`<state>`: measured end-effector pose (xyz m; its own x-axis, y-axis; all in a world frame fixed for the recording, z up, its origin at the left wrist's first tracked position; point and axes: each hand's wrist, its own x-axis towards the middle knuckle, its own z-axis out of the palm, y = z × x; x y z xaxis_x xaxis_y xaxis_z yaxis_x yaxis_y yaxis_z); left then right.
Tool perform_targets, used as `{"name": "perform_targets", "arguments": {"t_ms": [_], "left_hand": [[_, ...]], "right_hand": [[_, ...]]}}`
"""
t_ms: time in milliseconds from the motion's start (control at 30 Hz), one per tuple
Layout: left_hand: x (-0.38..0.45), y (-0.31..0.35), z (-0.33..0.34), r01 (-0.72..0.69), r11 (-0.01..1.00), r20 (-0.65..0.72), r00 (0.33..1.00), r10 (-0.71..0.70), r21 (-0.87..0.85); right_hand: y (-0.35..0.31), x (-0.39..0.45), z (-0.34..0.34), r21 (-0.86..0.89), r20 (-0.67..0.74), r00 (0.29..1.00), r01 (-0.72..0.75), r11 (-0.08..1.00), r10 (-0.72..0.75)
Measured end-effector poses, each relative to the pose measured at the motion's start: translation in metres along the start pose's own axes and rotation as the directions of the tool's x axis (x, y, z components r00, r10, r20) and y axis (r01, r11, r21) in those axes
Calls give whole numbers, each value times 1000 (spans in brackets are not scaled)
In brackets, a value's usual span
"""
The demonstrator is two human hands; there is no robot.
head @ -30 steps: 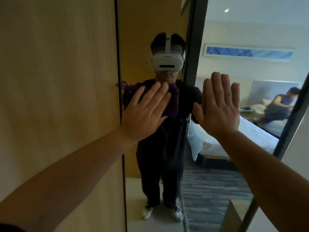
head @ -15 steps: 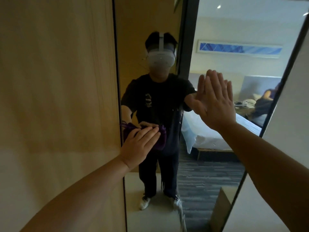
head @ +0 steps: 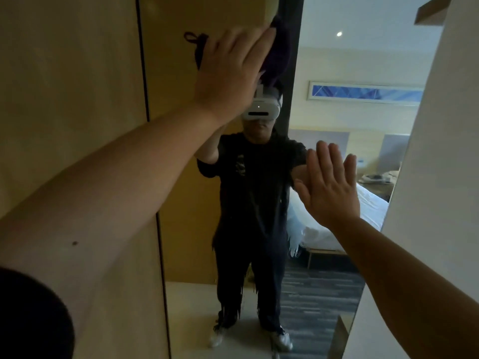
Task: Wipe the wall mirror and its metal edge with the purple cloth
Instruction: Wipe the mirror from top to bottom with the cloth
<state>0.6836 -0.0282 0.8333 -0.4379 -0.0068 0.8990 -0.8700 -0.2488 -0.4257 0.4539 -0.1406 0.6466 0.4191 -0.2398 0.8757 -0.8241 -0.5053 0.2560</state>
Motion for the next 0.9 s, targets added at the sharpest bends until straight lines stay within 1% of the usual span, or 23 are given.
{"name": "perform_targets", "arguments": {"t_ms": [133, 200, 267, 367, 533, 667, 733, 800, 900], "left_hand": [[11, 14, 18, -22, 1000, 67, 998, 21, 21], [-4, 25, 27, -29, 1000, 115, 993, 29, 1], [-24, 33, 31, -9, 1000, 123, 992, 7, 11], [-56, 48, 24, 19, 1000, 151, 988, -20, 5], [-152, 90, 2, -21, 998, 278, 960, 36, -59], [-267, 135, -13, -133, 983, 360, 917, 172, -129], [-321, 152, -23, -169, 975, 383, 899, 212, -144], [-349, 162, -34, -165, 975, 419, 882, 214, -150], [-346, 161, -38, -127, 975, 464, 863, 200, -184]], "right_hand": [[3, 0, 11, 26, -118, 993, 18, 999, -15], [5, 0, 17, 27, -178, 984, 30, 999, -24], [6, 1, 21, 23, -228, 973, 52, 998, -45], [8, 1, 25, 15, -262, 964, 58, 998, -52], [9, 0, 24, 54, -231, 972, 60, 997, -46], [8, -1, 21, 62, -192, 981, 45, 997, -32], [6, 0, 17, 84, -149, 989, 31, 996, -18], [6, -2, 10, 118, -99, 995, 26, 993, -15], [11, -4, -2, 141, -62, 998, 41, 989, -32]]}}
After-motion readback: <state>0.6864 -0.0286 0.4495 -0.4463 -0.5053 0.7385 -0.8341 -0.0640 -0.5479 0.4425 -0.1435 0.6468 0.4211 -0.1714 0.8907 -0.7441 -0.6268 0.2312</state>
